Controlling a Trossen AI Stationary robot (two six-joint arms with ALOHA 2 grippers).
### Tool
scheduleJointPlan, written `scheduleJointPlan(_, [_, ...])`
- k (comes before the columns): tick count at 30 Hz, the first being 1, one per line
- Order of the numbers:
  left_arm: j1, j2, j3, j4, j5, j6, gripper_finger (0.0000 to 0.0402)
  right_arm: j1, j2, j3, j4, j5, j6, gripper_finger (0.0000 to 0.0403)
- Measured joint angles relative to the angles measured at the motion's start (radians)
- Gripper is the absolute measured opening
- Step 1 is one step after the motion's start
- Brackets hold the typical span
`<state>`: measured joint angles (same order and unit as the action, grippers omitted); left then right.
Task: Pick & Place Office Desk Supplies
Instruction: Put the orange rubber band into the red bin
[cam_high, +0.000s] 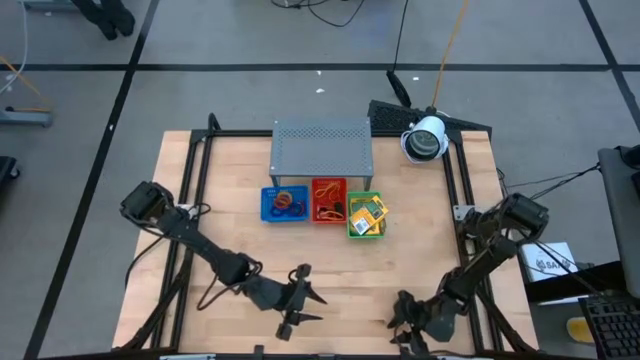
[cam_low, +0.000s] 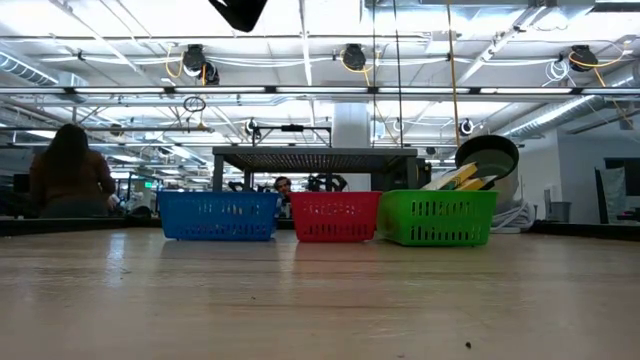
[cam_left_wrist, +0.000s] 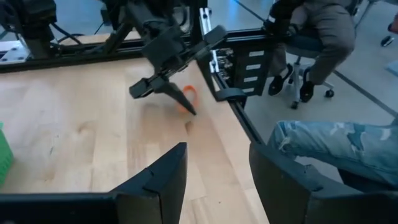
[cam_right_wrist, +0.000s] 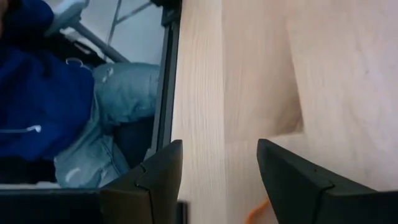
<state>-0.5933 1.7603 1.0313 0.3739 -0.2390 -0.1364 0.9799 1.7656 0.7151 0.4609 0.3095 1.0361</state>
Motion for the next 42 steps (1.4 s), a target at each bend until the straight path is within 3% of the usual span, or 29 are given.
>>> scheduleJointPlan(11, [0.017, 0.0, 0.0, -0.006, 0.0, -0.026, 0.0182, 0.071, -0.003, 0.003, -0.118, 0.024, -0.046, 0.0196])
scheduleJointPlan(22, [0.02, 0.0, 0.0, -0.006, 0.0, -0.034, 0.0182, 0.08, -0.001, 0.001, -0.174, 0.08, -0.53, 0.0196])
scheduleJointPlan(27, [0.022, 0.0, 0.0, -0.006, 0.0, -0.035, 0.0182, 0.079, -0.003, 0.002, -0.223, 0.094, -0.486, 0.0196])
scheduleJointPlan(39, [0.022, 0.0, 0.0, -0.007, 0.0, -0.031, 0.0182, 0.075, -0.07, -0.003, -0.265, 0.271, -0.431, 0.0196])
scheduleJointPlan(42, [0.022, 0.0, 0.0, -0.013, 0.001, -0.038, 0.0182, 0.069, -0.083, -0.003, -0.264, 0.265, -0.404, 0.0196])
